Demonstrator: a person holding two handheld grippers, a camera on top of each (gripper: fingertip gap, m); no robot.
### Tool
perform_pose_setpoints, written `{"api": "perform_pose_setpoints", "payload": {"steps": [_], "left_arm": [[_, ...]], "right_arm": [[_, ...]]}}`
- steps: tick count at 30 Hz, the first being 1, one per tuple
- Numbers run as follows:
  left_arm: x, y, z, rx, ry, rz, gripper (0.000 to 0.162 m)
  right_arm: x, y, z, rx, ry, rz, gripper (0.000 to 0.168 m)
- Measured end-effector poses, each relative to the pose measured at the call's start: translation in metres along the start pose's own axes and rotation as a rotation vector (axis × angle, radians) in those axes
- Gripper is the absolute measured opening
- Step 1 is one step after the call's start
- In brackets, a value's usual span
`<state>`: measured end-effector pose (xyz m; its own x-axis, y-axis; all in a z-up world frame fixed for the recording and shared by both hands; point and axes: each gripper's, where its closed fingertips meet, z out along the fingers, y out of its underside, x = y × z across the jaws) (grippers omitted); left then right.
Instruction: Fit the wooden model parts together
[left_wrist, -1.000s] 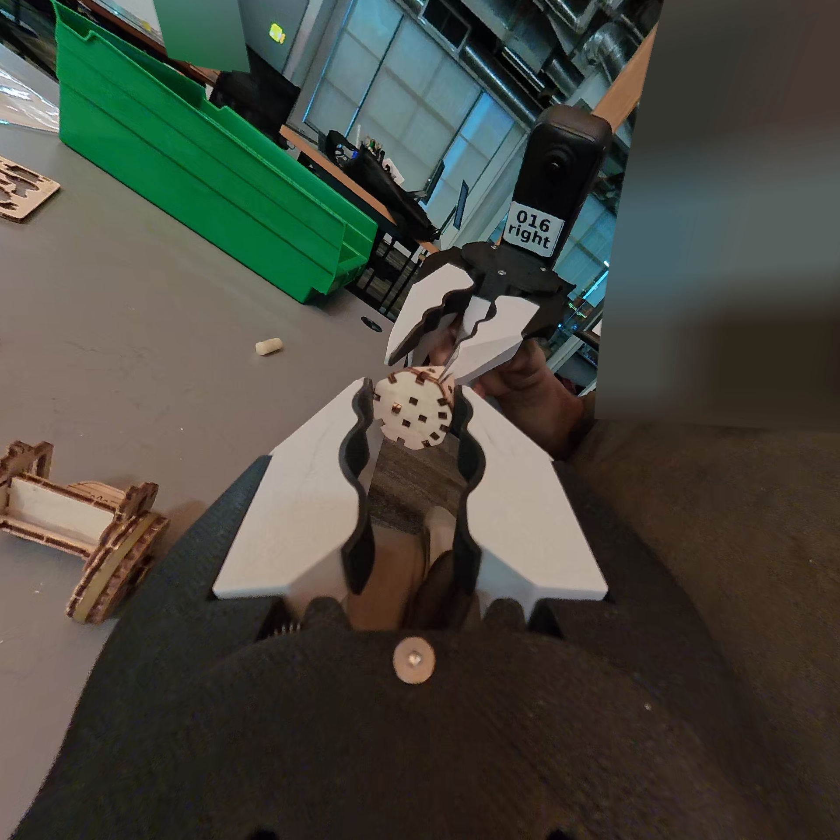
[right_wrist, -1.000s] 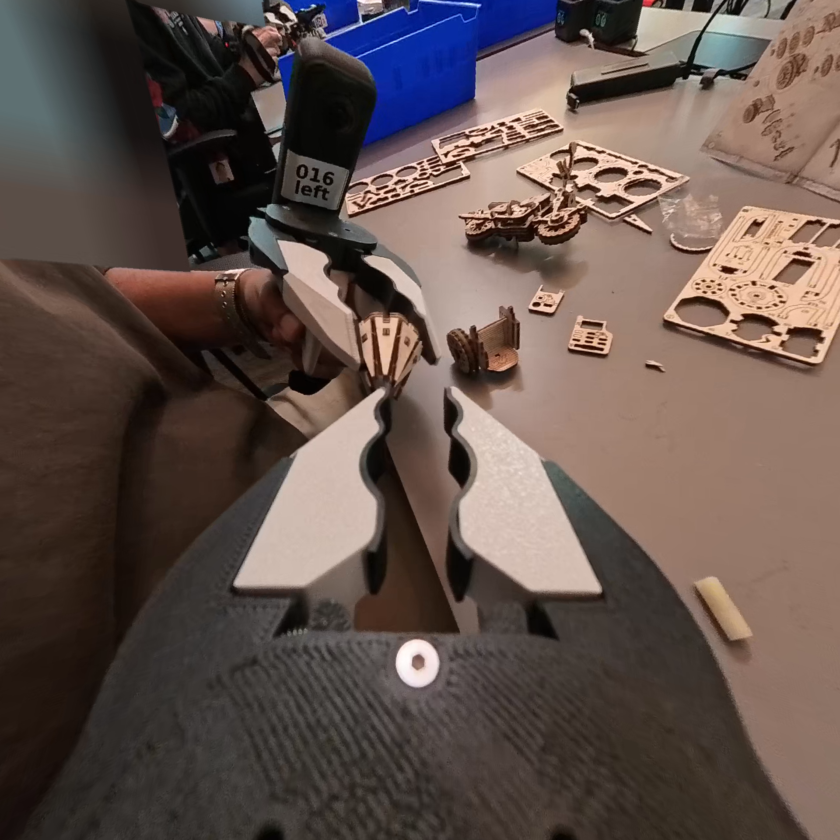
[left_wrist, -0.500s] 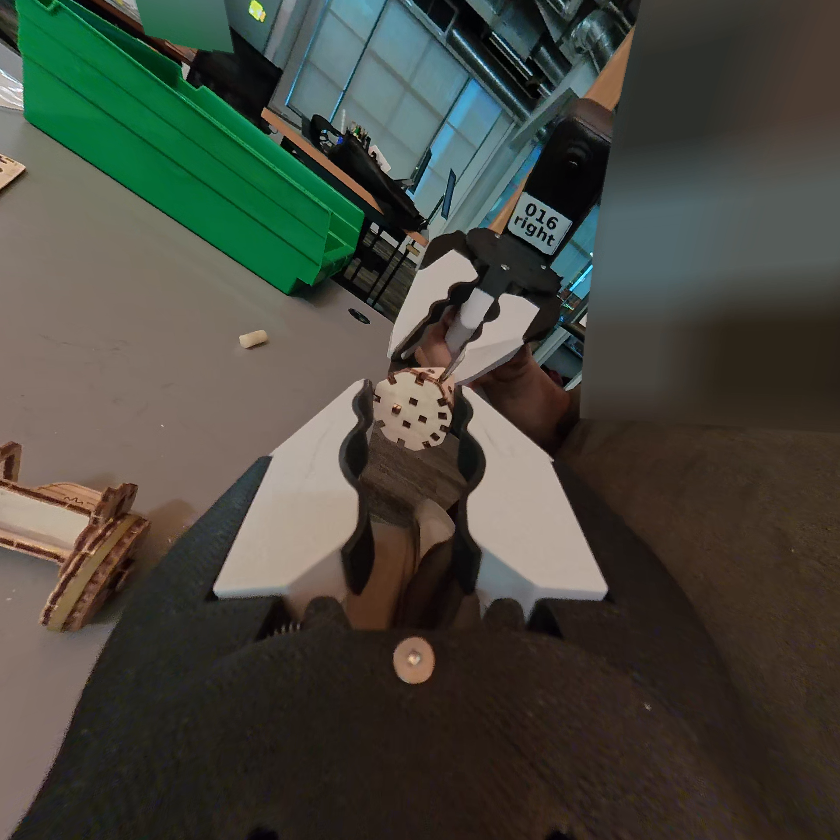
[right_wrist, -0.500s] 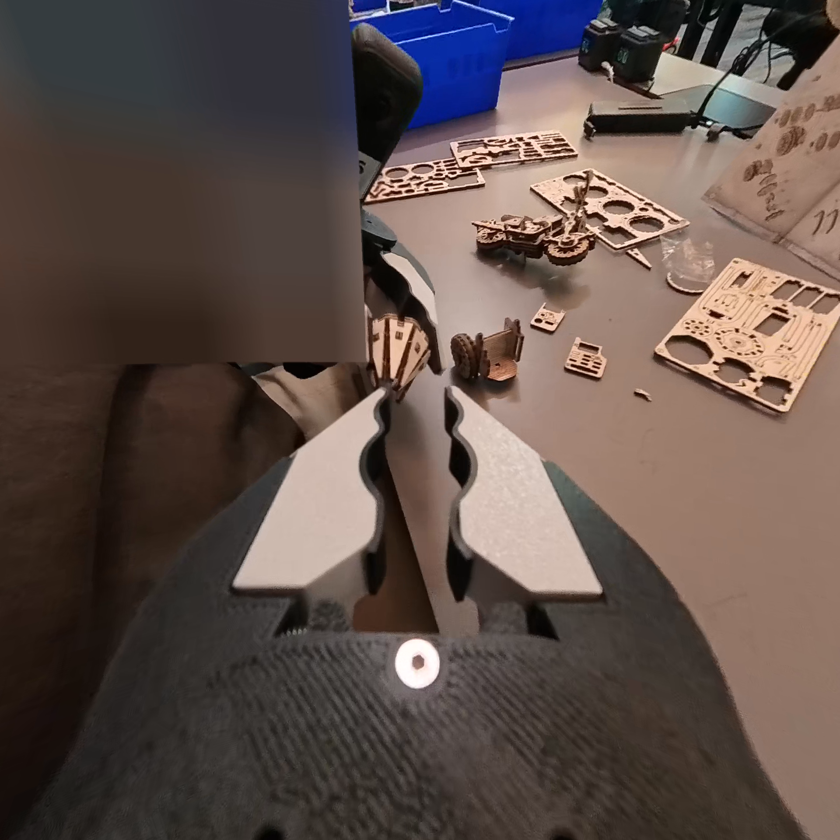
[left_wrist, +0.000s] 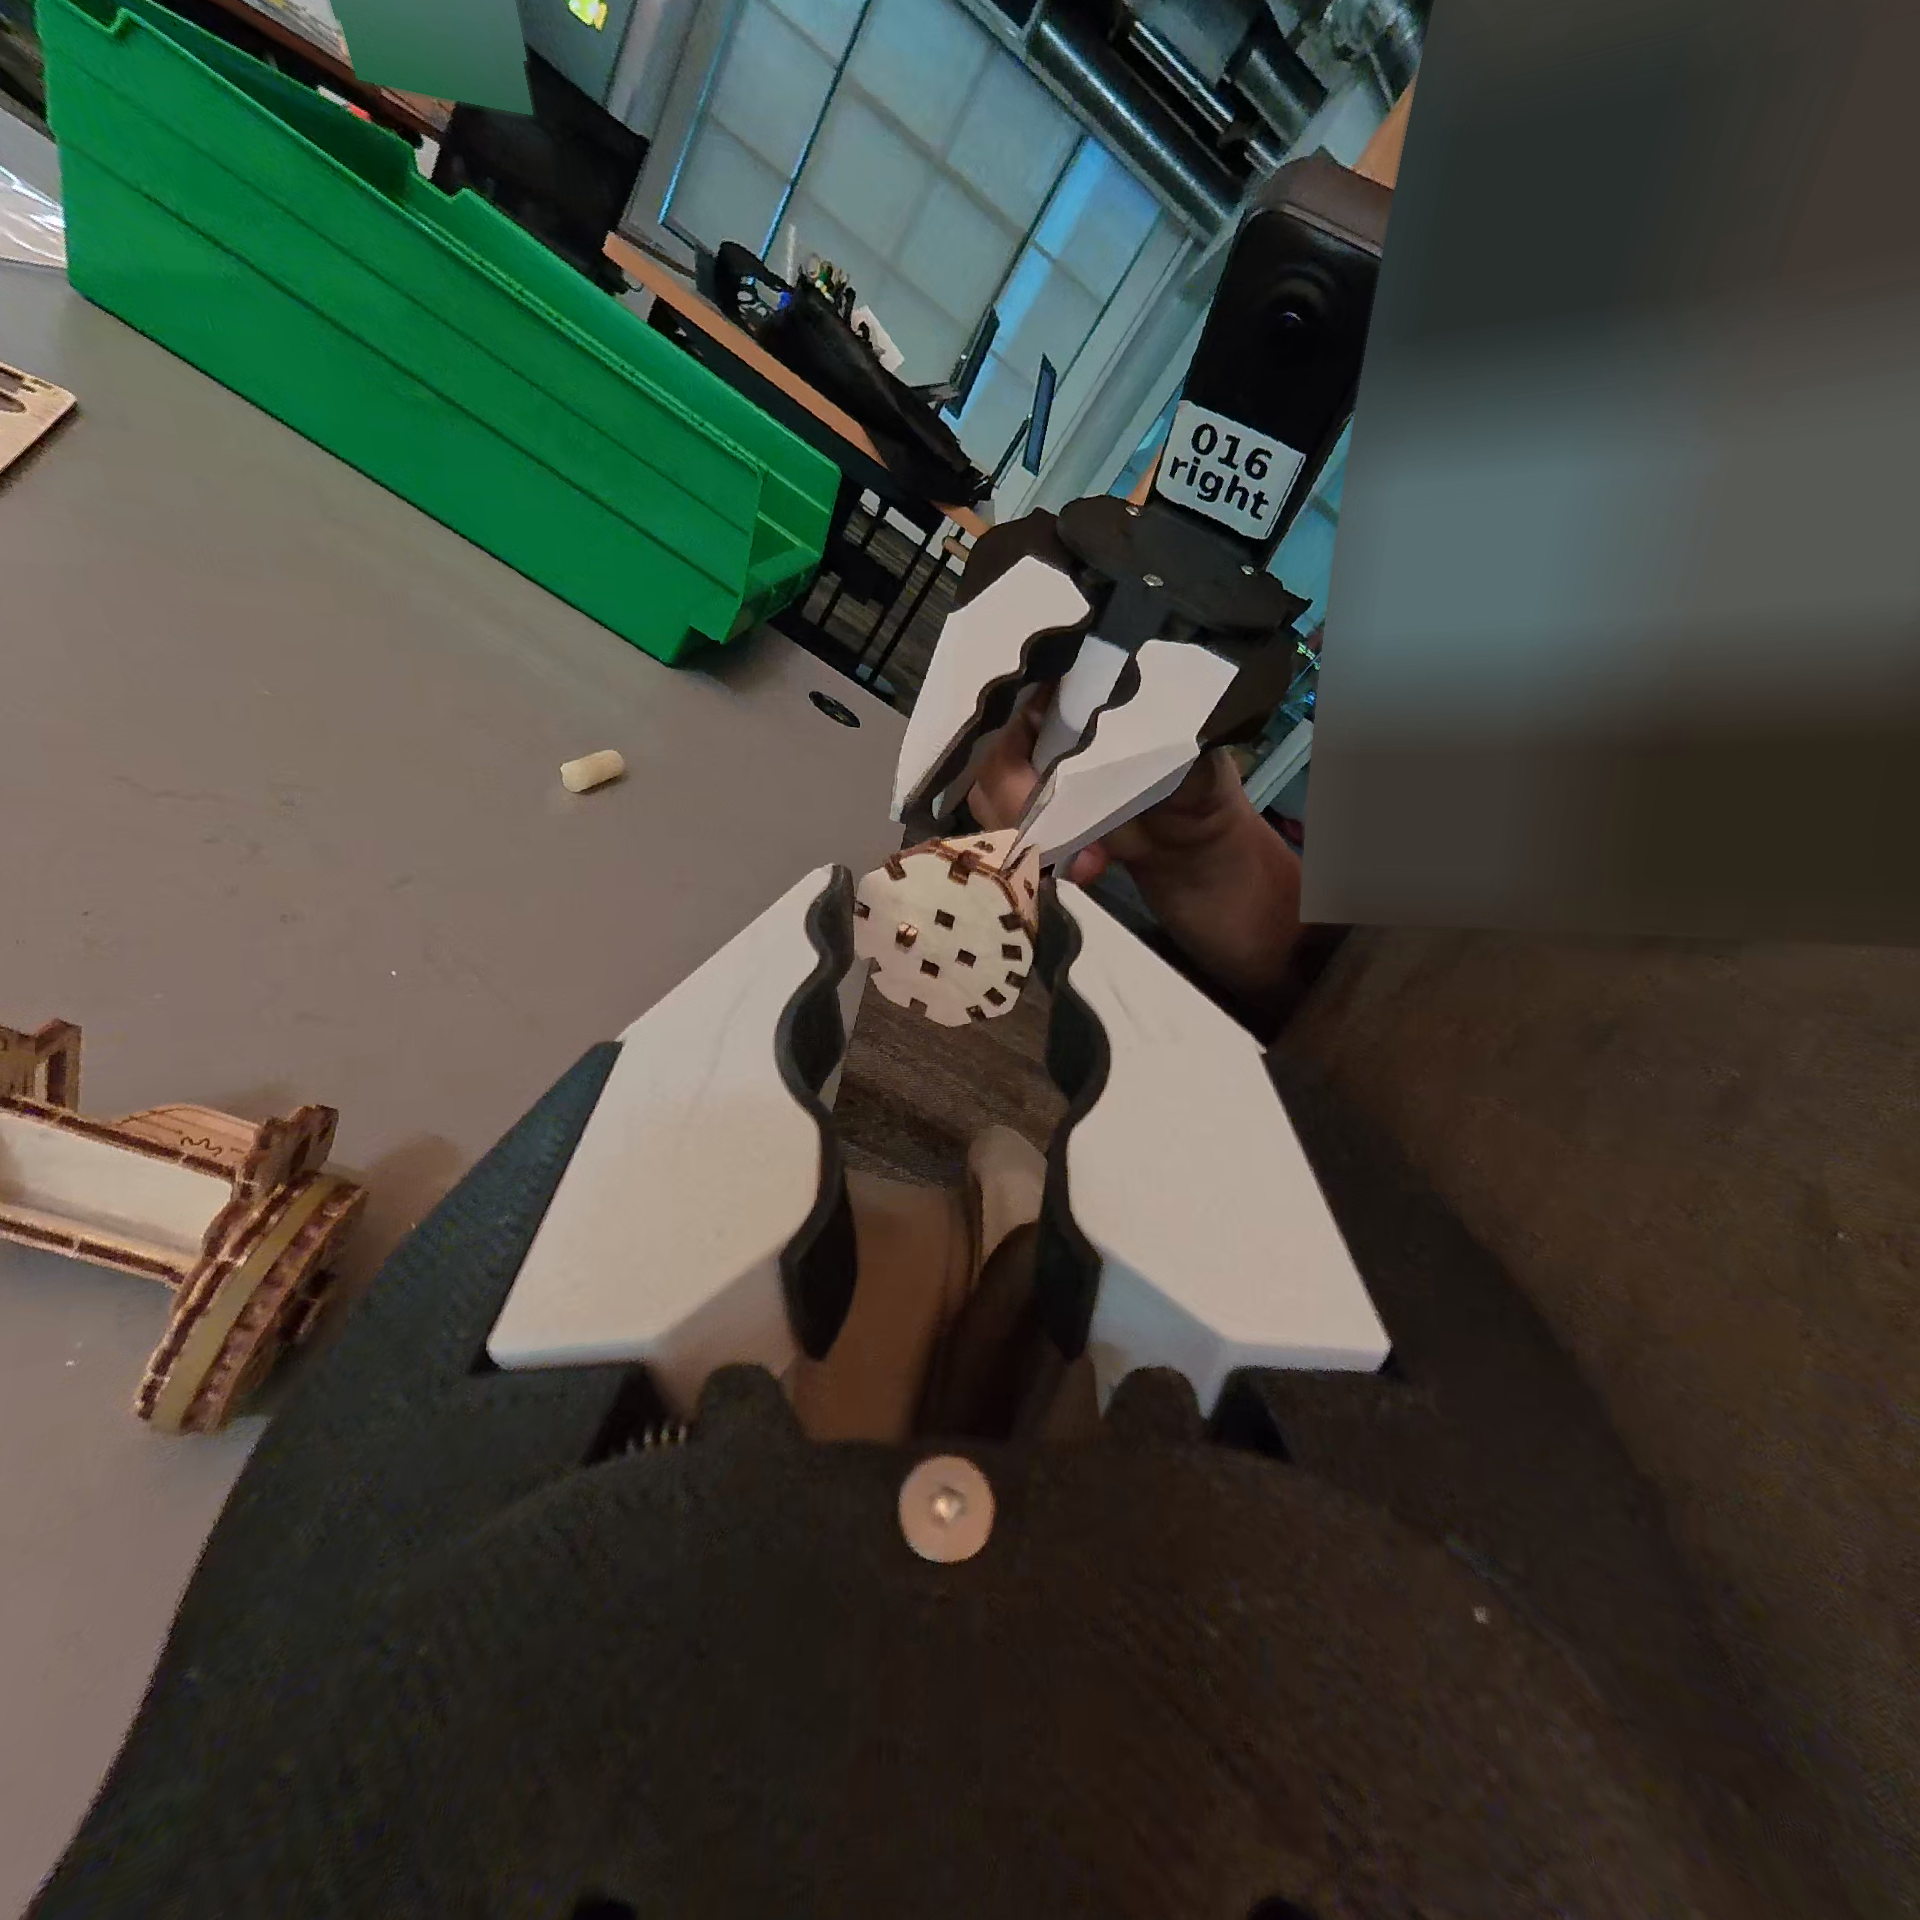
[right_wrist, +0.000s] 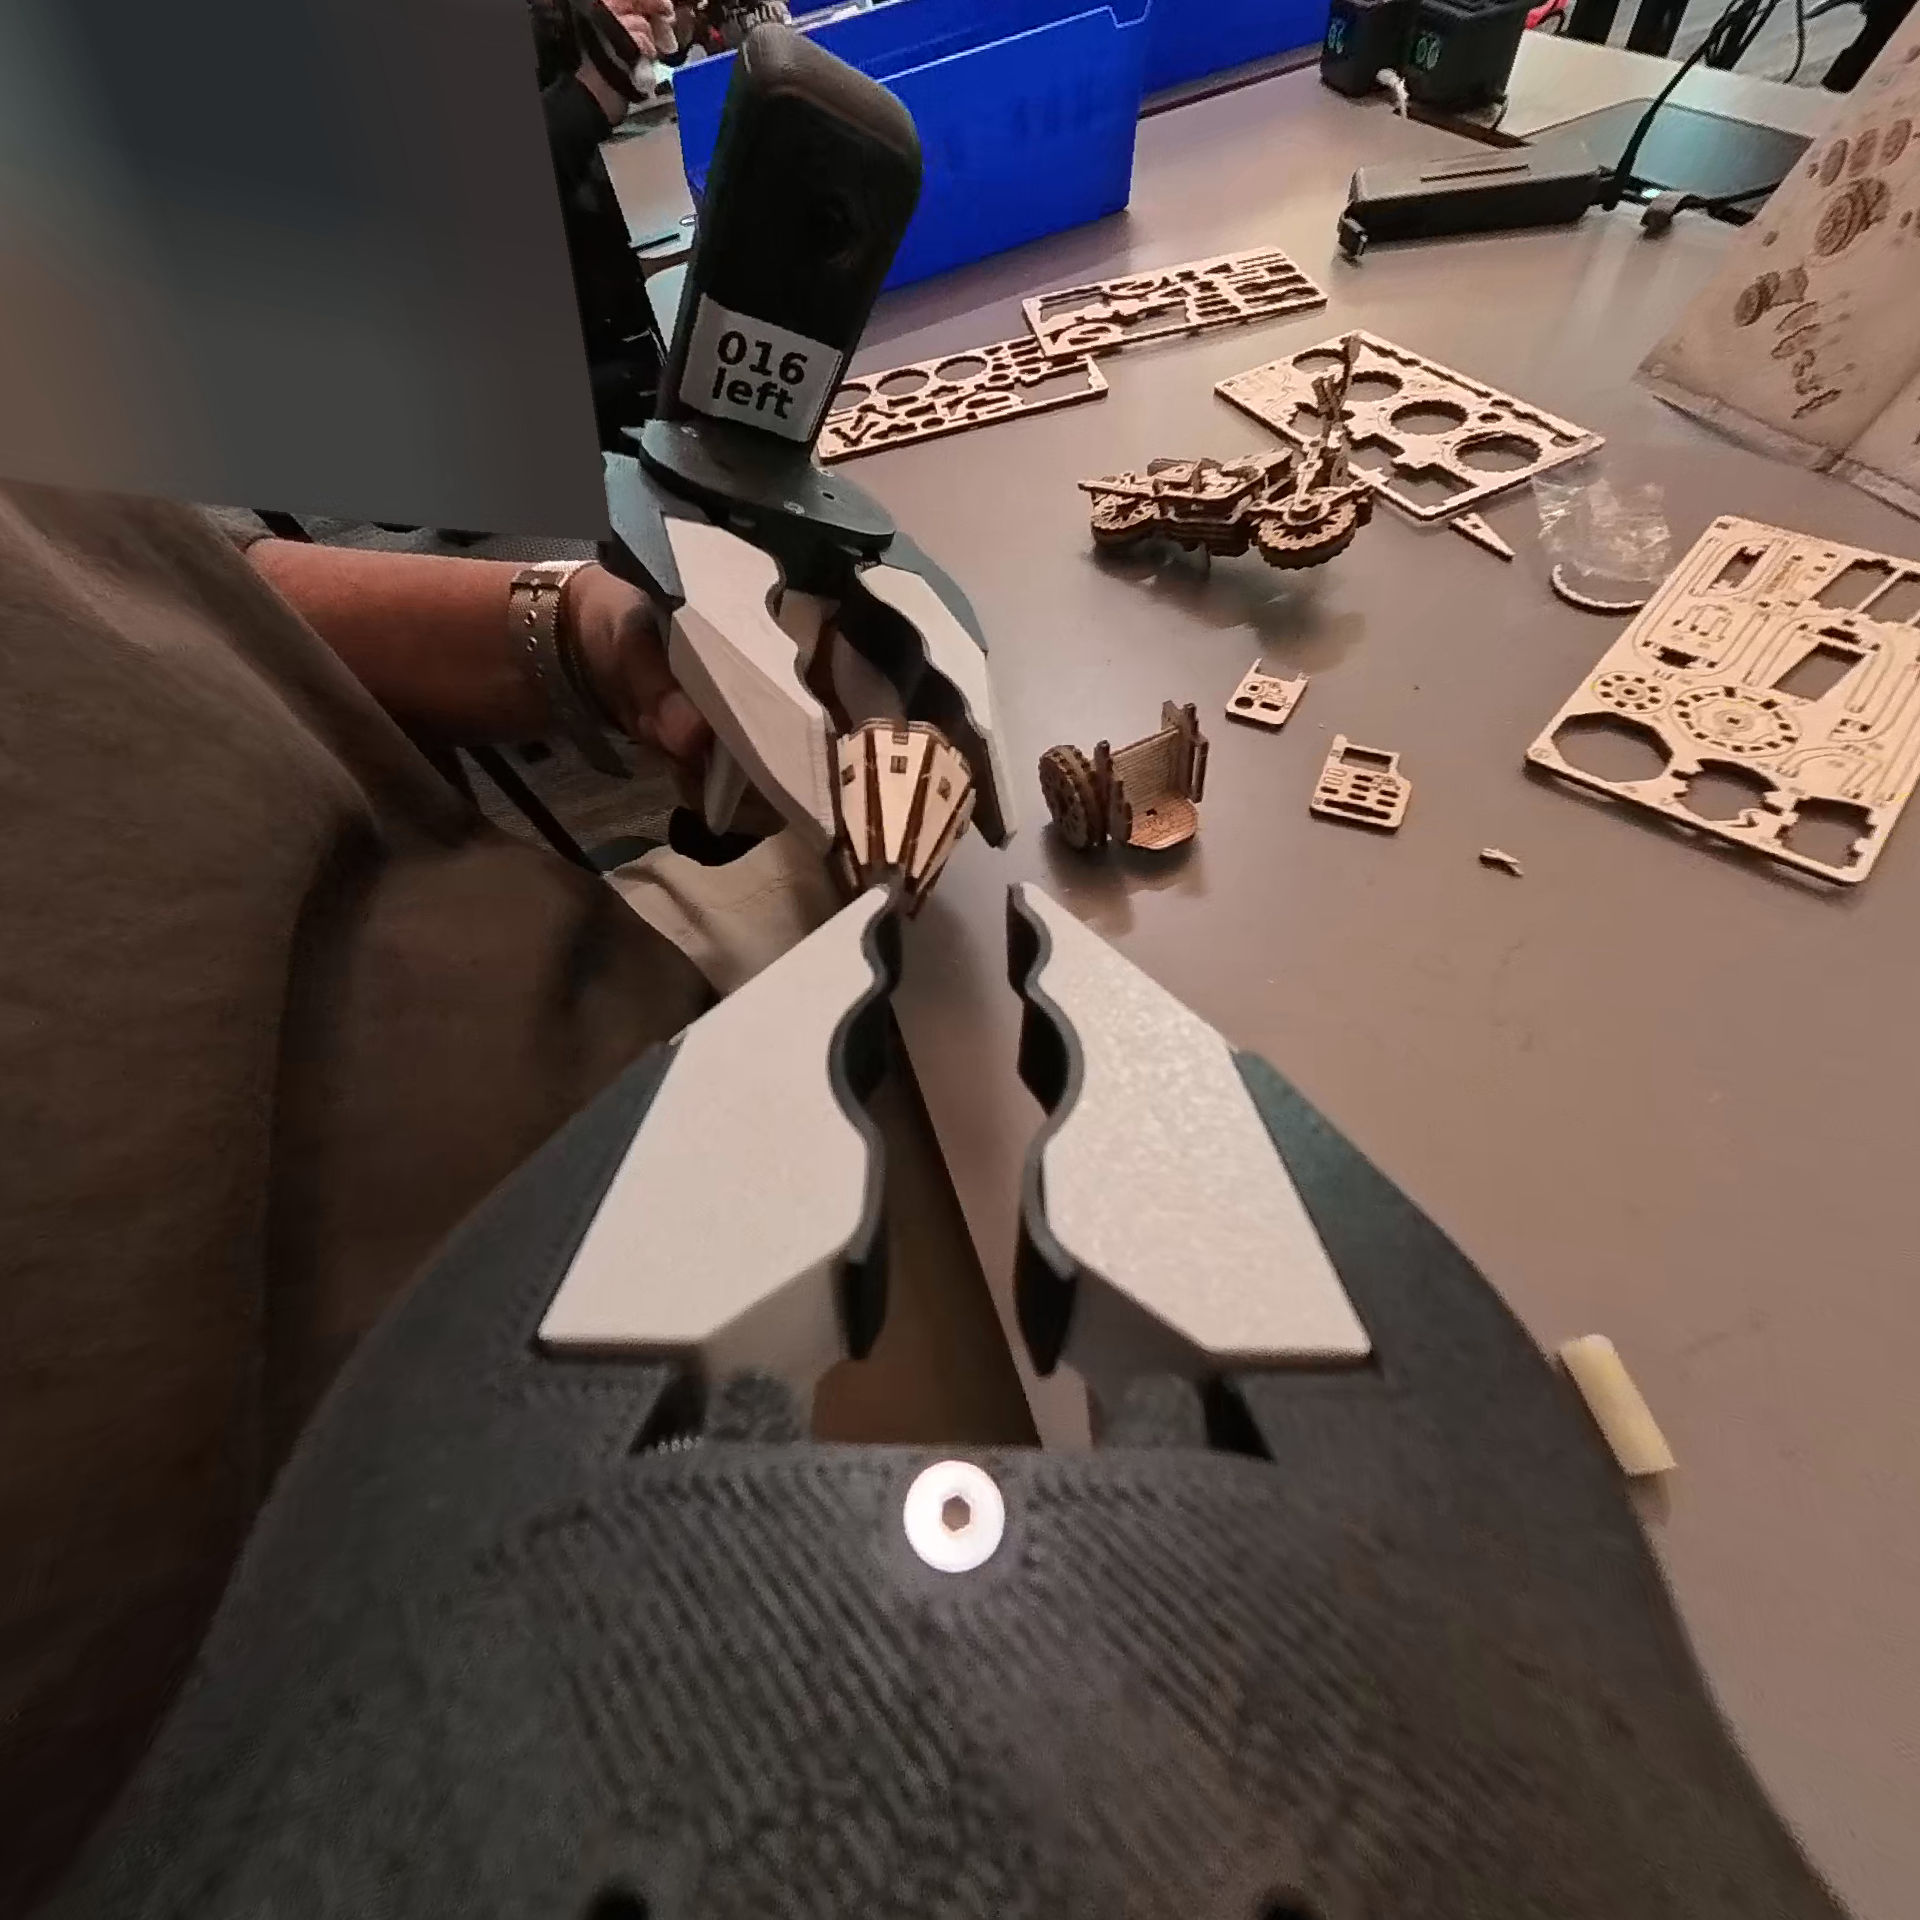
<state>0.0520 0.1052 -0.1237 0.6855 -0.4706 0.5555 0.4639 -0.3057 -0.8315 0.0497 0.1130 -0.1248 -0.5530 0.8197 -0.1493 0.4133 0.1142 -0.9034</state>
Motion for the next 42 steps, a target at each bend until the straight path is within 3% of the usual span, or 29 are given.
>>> {"api": "perform_pose_setpoints", "payload": {"steps": [11, 17, 20, 26, 32, 35, 38, 42], "left_arm": [[0.001, -0.002, 0.000, 0.020, 0.008, -0.003, 0.033], [-0.009, -0.010, -0.004, 0.069, -0.022, -0.060, 0.032], [-0.011, -0.010, -0.004, 0.079, -0.013, -0.112, 0.032], [-0.005, 0.003, 0.007, 0.028, 0.005, -0.145, 0.033], [-0.006, 0.008, 0.012, 0.012, 0.014, -0.225, 0.033], [-0.006, 0.009, 0.012, 0.007, 0.019, -0.241, 0.035], [-0.008, 0.005, 0.010, 0.016, 0.022, -0.268, 0.054], [-0.020, -0.010, -0.002, 0.078, -0.037, -0.236, 0.060]], "right_arm": [[0.002, -0.002, -0.001, 0.018, 0.003, 0.002, 0.023], [0.002, -0.013, -0.006, 0.118, -0.013, -0.059, 0.049], [-0.002, -0.012, -0.004, 0.131, -0.003, -0.160, 0.053], [-0.011, -0.002, 0.012, 0.075, 0.062, -0.339, 0.048], [-0.010, 0.003, 0.019, 0.042, 0.115, -0.410, 0.030], [-0.009, 0.003, 0.019, 0.045, 0.109, -0.389, 0.030], [-0.003, 0.002, 0.016, 0.056, 0.114, -0.336, 0.029], [0.012, 0.001, 0.010, 0.092, 0.088, -0.153, 0.029]]}}
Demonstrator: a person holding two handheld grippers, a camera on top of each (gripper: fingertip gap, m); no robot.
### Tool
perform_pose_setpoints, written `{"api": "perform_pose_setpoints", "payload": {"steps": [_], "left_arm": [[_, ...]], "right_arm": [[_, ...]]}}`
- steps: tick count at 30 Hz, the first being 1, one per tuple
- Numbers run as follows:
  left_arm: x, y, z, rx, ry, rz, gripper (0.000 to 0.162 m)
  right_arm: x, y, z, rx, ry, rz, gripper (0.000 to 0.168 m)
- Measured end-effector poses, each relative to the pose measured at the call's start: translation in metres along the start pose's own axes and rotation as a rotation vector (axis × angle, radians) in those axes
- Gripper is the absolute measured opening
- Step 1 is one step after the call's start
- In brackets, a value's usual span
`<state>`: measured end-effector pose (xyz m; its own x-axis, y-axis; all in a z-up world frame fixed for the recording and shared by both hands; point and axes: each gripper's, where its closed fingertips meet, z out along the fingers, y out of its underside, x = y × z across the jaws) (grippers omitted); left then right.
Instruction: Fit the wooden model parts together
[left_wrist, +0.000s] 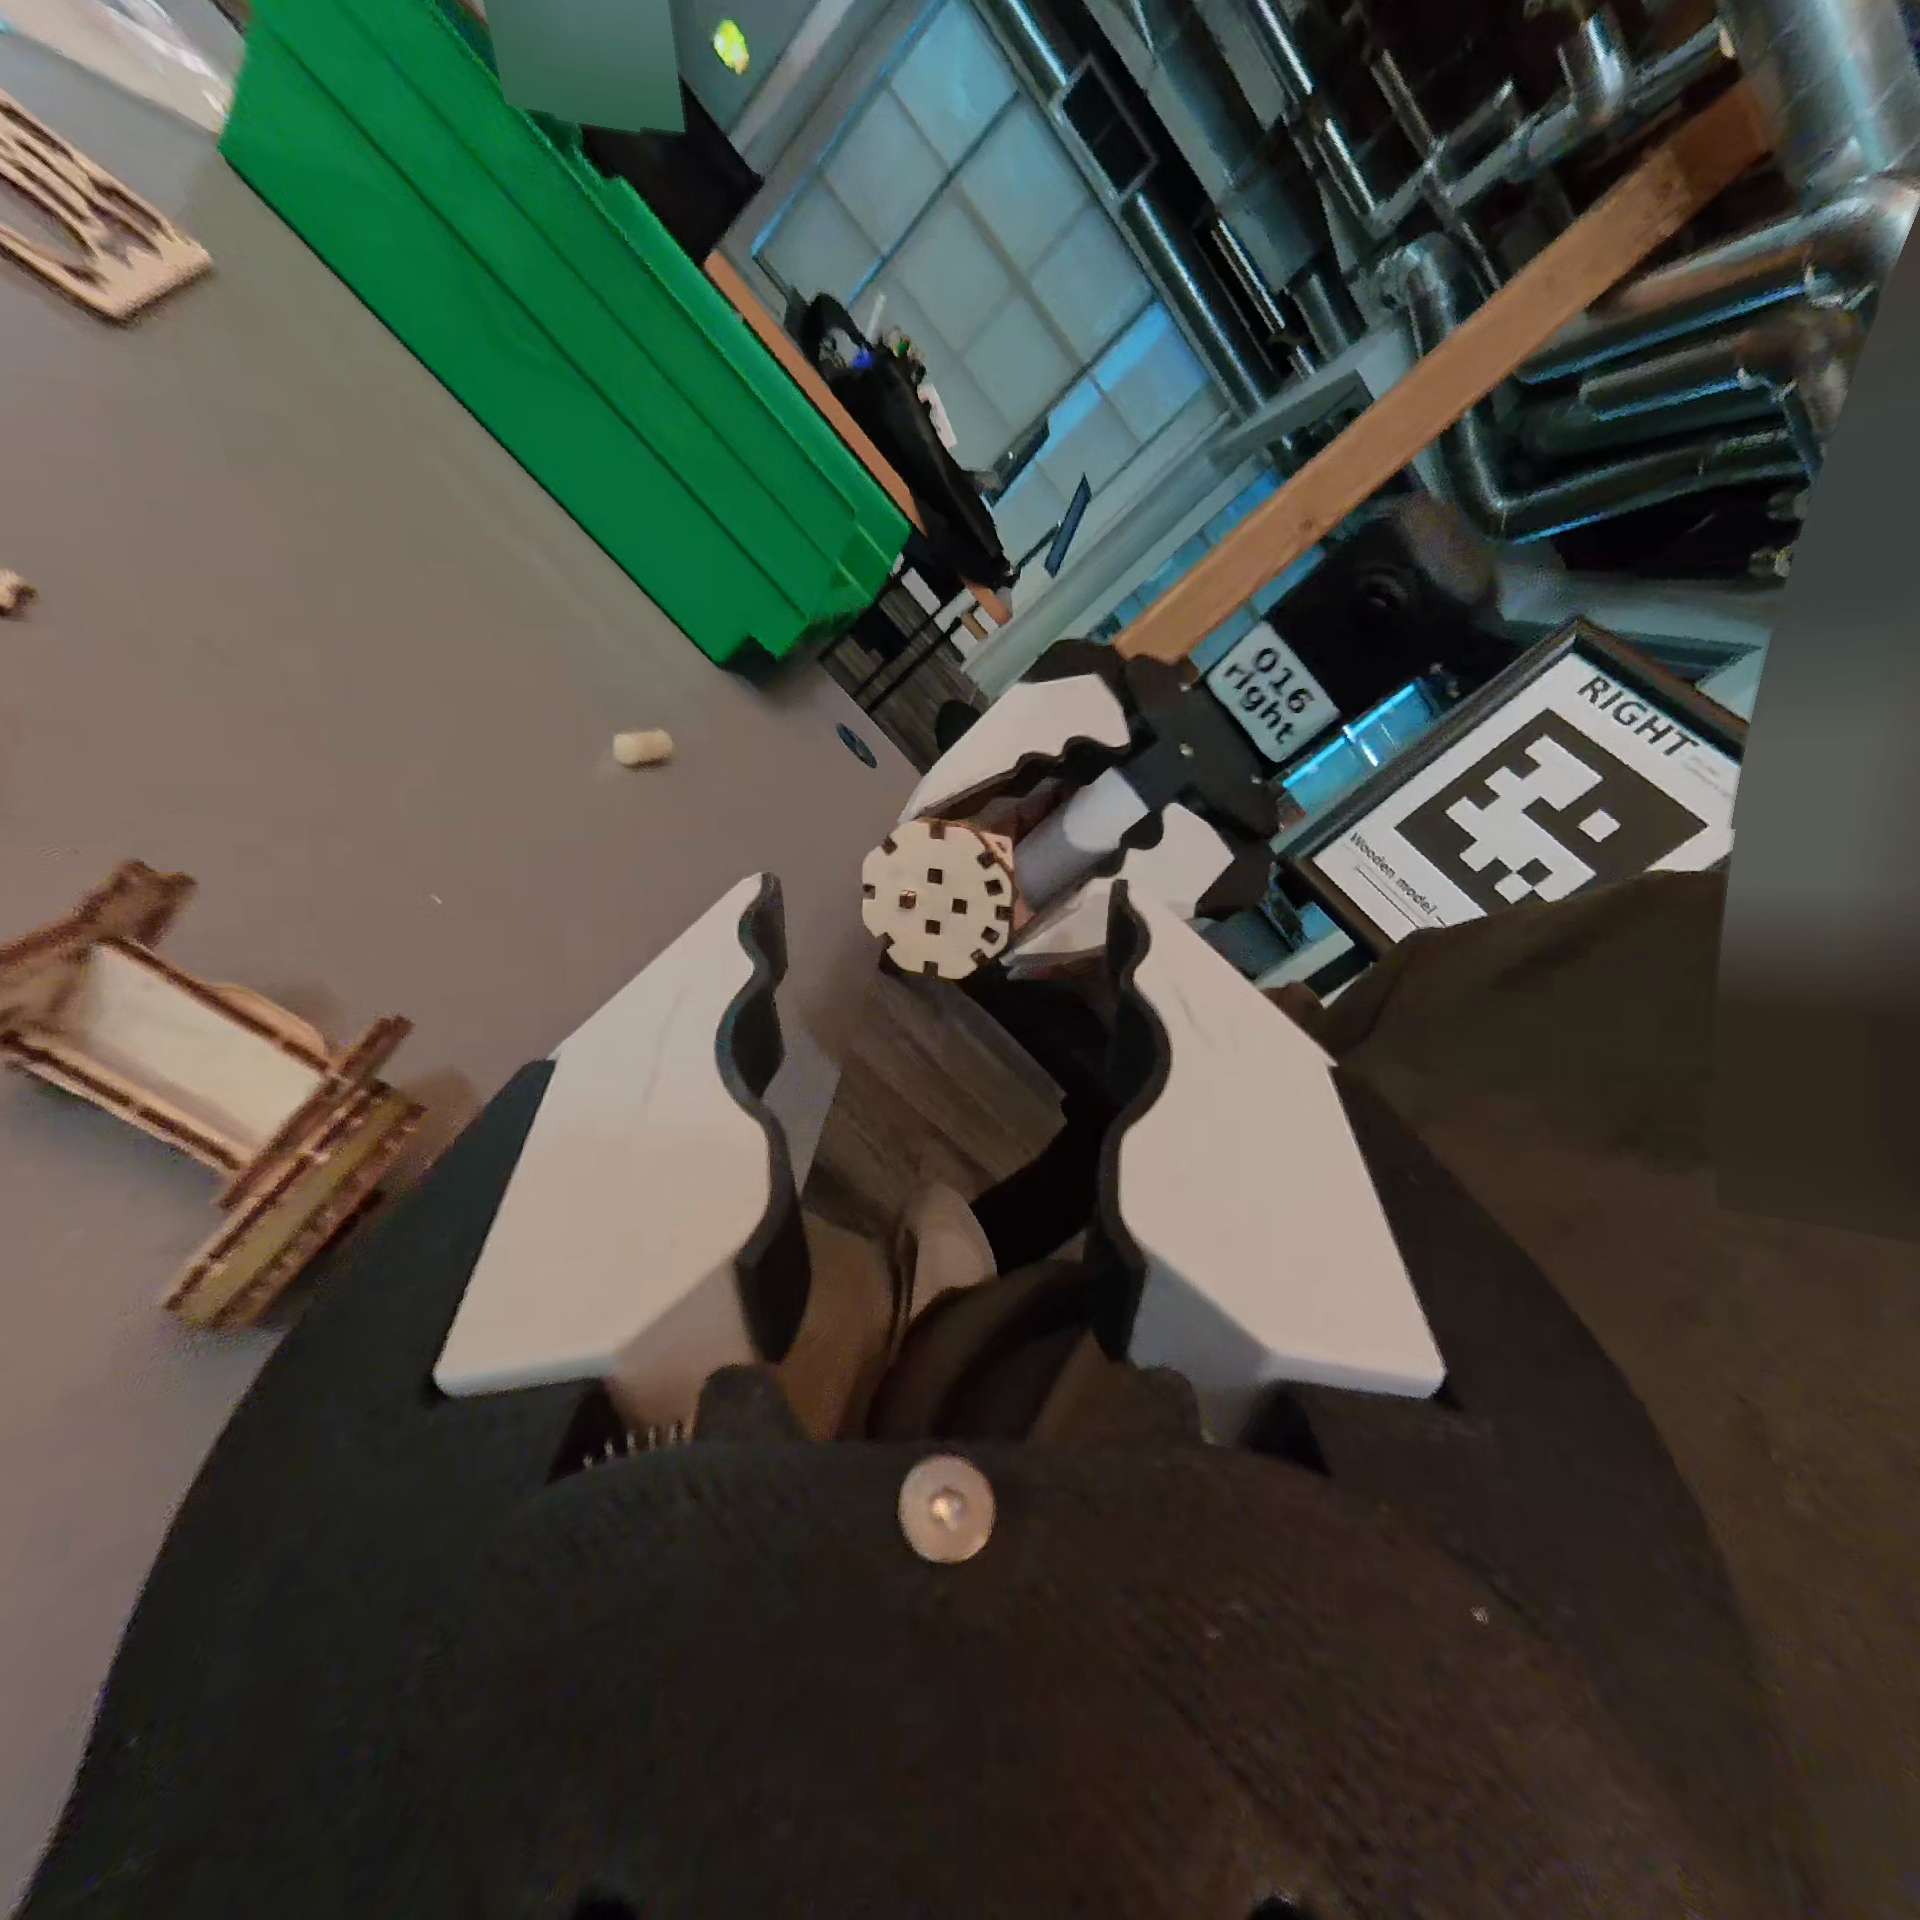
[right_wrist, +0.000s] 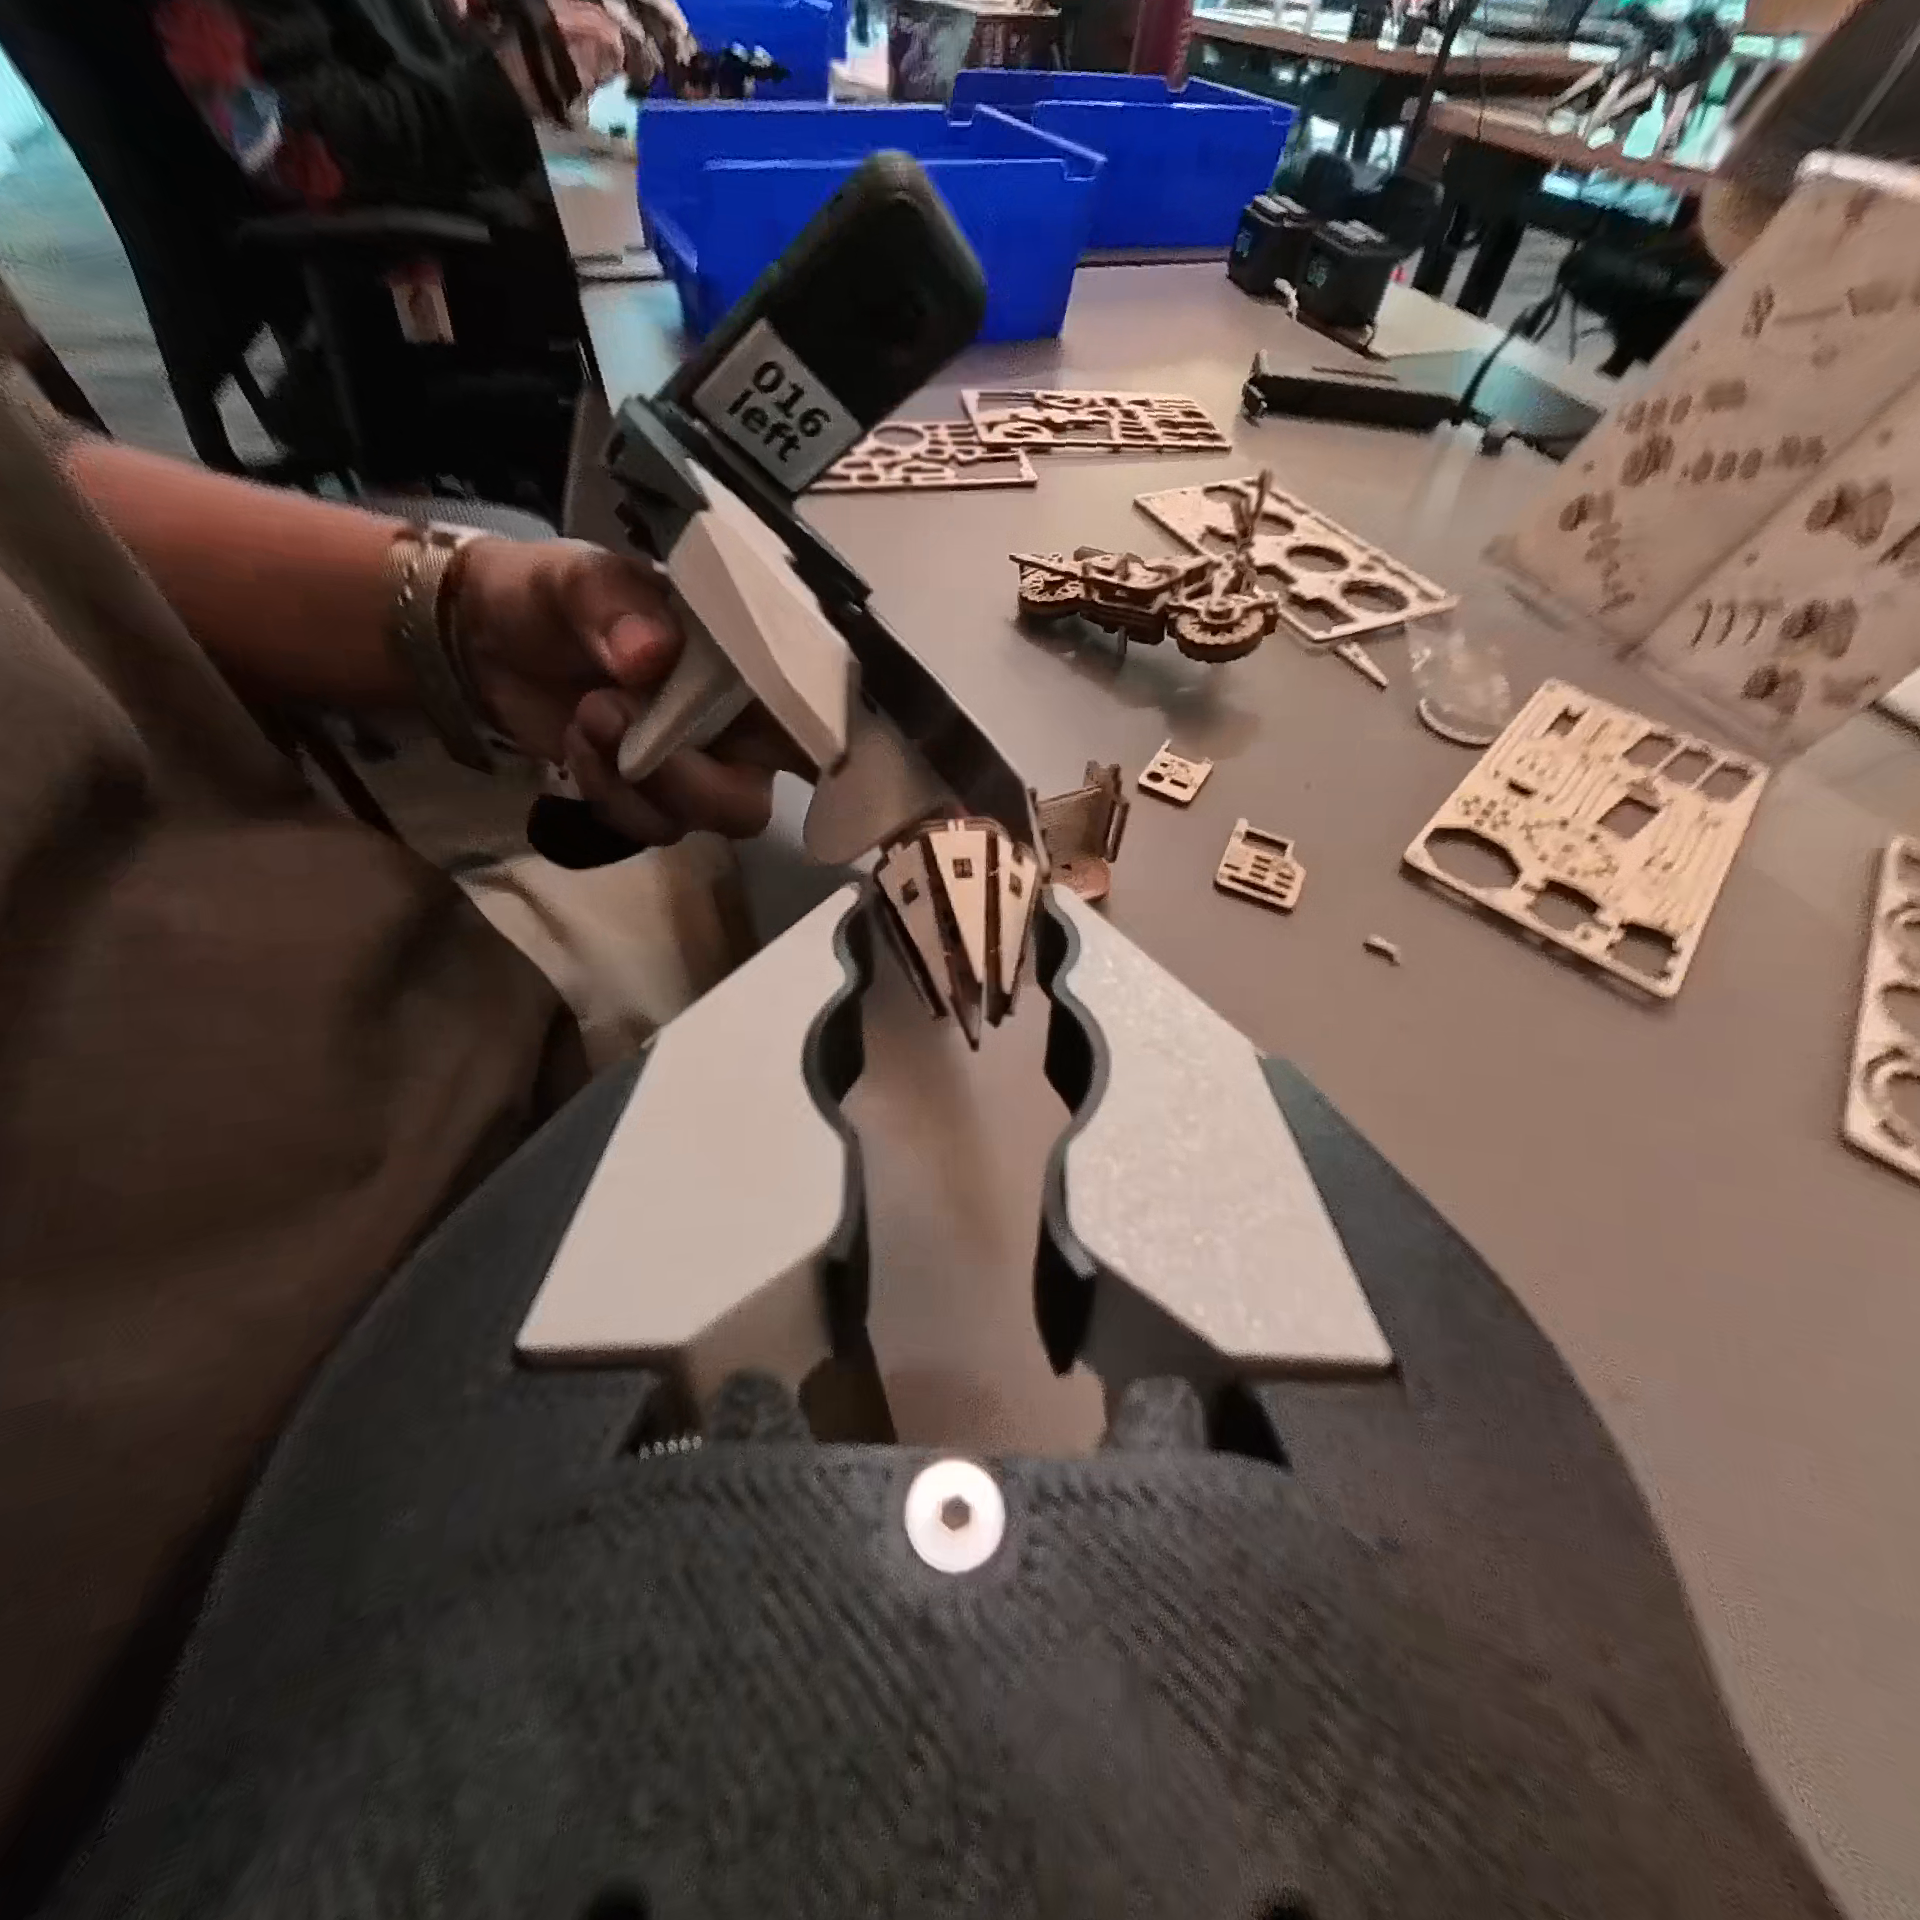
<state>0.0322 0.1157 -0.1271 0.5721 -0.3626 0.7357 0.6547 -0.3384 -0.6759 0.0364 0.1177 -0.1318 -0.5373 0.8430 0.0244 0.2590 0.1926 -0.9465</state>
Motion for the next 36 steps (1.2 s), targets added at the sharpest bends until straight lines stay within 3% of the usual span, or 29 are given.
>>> {"api": "perform_pose_setpoints", "payload": {"steps": [5, 12, 17, 24, 36], "left_arm": [[-0.004, -0.014, -0.008, 0.068, -0.028, 0.024, 0.058], [-0.009, -0.011, -0.006, 0.052, -0.048, 0.028, 0.056], [-0.014, -0.010, -0.007, 0.039, -0.077, 0.035, 0.054], [-0.019, -0.006, -0.006, 0.013, -0.102, 0.056, 0.054], [-0.019, -0.006, -0.006, 0.017, -0.099, 0.045, 0.053]], "right_arm": [[0.021, 0.005, -0.004, 0.050, -0.029, 0.262, 0.029], [0.042, 0.035, 0.005, -0.031, 0.007, 0.516, 0.029], [0.047, 0.030, 0.007, 0.050, -0.056, 0.694, 0.029], [0.063, 0.004, -0.004, 0.339, -0.235, 1.117, 0.028], [0.071, 0.006, -0.003, 0.398, -0.280, 1.302, 0.028]]}}
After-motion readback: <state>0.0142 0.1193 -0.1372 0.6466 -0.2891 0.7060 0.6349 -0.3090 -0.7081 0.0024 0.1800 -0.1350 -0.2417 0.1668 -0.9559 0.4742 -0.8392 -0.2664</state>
